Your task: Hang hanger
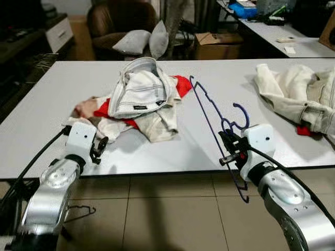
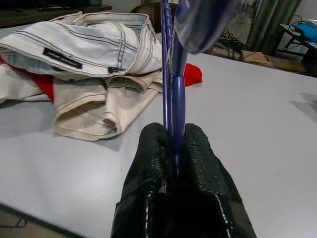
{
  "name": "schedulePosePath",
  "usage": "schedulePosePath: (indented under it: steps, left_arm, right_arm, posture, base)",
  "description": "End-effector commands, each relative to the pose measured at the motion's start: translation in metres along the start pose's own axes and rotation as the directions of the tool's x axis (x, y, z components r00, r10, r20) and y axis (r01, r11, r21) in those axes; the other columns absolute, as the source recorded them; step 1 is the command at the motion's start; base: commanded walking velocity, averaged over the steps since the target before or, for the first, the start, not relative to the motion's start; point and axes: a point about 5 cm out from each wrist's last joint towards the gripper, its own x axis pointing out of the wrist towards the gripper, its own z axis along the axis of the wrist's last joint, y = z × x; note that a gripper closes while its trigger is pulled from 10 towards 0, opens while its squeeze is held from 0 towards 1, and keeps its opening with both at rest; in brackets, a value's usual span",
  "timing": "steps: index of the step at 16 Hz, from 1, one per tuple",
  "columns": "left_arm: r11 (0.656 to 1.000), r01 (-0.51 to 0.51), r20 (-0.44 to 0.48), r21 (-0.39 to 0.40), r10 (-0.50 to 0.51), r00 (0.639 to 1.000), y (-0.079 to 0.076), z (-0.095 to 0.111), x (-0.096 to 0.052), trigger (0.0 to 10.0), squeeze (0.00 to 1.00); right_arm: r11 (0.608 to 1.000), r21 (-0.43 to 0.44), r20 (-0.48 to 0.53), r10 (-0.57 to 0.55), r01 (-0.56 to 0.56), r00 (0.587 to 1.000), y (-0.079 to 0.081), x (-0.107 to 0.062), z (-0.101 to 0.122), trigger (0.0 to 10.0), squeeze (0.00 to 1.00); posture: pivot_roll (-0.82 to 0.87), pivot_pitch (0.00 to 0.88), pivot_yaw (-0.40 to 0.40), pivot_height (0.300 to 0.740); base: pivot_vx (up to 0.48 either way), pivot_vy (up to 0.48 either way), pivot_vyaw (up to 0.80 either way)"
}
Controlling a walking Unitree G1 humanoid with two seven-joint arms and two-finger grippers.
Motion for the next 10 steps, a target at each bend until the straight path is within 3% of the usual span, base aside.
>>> schedulePosePath:
  steps: [1, 3, 5, 6, 10]
  left_arm:
    - [1.000, 0.015, 0.045, -0.018, -0.014, 0.999, 0.003, 0.010, 0.008, 10.0, 1.00]
    - [0.997, 0.002, 0.053, -0.072, 0.002, 0.999, 0.009, 0.014, 0.025, 10.0, 1.00]
    - [0.999, 0.003, 0.012, -0.042, -0.003, 1.000, 0.012, 0.010, 0.031, 10.0, 1.00]
    - [1.000, -0.007, -0.055, 0.007, 0.007, 0.998, 0.017, 0.002, 0.036, 10.0, 1.00]
    - [1.000, -0.018, -0.059, 0.015, 0.018, 0.998, 0.021, -0.002, 0.050, 10.0, 1.00]
  right_arm:
    - [1.000, -0.010, 0.014, 0.004, -0.004, 1.000, 0.000, -0.002, 0.004, 10.0, 0.00]
    - [1.000, -0.014, 0.004, 0.008, -0.008, 1.000, 0.000, -0.002, 0.003, 10.0, 0.00]
    - [1.000, -0.022, -0.002, 0.011, -0.011, 1.000, 0.000, -0.002, 0.003, 10.0, 0.00]
    - [1.000, -0.026, -0.005, 0.010, -0.010, 1.000, 0.000, -0.003, 0.002, 10.0, 0.00]
    - [1.000, -0.007, -0.009, -0.001, 0.000, 1.000, 0.003, -0.004, 0.001, 10.0, 0.00]
  posture:
    - [0.02, 0.000, 0.019, 0.740]
    - [0.01, 0.000, 0.016, 0.740]
    - [0.00, 0.000, 0.025, 0.740]
    - [0.00, 0.000, 0.033, 0.740]
    - [0.01, 0.000, 0.046, 0.740]
  base:
    - [0.000, 0.000, 0.00]
    - [0.000, 0.000, 0.00]
    - [0.000, 0.000, 0.00]
    - [0.000, 0.000, 0.00]
    - [0.000, 0.000, 0.00]
